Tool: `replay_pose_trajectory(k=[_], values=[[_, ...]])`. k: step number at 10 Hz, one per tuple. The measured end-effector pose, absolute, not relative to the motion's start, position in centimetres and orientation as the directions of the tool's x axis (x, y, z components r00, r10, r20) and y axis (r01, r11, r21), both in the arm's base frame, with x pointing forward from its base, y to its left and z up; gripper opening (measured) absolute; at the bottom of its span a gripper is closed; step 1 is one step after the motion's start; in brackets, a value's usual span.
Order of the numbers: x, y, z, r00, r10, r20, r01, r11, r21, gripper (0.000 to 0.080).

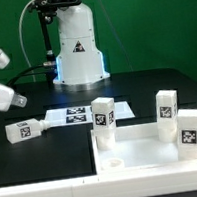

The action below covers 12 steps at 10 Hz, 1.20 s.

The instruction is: Assemble square table

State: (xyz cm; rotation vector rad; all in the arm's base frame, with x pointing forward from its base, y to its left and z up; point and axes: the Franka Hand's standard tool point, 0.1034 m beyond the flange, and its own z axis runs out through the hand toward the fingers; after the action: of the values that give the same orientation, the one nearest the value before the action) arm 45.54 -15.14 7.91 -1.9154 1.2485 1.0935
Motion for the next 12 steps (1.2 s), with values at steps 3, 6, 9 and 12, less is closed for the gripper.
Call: replay_pose_trajectory(k=[3, 6, 9, 12], values=[[44.7, -15.4, 6.7, 0.189, -0.418, -0.888, -0.927, -0.375, -0.021, 0.0596], [43.2, -15.9, 4.8, 0.144, -0.413, -0.900, -0.935, -0.355, 0.013, 0.0646], [40.9, -15.8, 1.5, 0.078, -0.407, -0.910, -0.936, -0.343, 0.074, 0.0649], [40.5, -15.8, 1.0, 0.071, -0.414, -0.907, -0.937, -0.340, 0.082, 0.0603]])
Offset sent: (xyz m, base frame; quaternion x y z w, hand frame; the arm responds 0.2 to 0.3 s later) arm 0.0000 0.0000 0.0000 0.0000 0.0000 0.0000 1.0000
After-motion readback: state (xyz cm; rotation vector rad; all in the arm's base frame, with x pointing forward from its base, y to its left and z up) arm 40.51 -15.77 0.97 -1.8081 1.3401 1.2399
